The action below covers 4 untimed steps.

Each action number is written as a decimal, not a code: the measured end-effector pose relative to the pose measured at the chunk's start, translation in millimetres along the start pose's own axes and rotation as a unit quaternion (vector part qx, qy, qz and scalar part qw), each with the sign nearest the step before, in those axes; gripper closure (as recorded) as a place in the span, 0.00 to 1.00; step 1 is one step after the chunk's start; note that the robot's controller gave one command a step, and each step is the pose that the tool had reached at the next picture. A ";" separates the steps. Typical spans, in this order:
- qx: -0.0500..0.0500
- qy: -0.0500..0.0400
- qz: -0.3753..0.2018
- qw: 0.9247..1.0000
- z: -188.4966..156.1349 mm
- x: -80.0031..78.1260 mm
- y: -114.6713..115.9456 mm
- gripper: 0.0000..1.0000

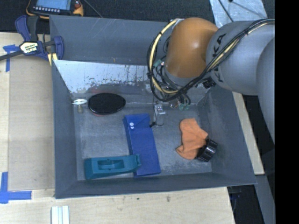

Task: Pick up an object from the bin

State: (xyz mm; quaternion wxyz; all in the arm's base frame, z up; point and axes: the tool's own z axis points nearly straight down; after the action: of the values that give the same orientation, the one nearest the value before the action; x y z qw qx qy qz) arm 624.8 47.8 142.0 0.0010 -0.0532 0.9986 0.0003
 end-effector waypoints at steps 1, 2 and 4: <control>0.000 -0.001 -0.159 0.987 57.6 -3.8 10.1 0.00; 0.000 -0.006 -0.003 1.000 66.8 -4.4 16.3 1.00; 0.000 -0.006 -0.003 1.000 64.0 -4.2 16.2 1.00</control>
Offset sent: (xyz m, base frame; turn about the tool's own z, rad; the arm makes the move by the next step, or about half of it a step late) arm -0.0019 0.0172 -0.0720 -0.0069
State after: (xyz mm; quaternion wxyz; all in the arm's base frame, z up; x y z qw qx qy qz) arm 627.3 64.5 78.0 0.0067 -0.0562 0.9984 0.0002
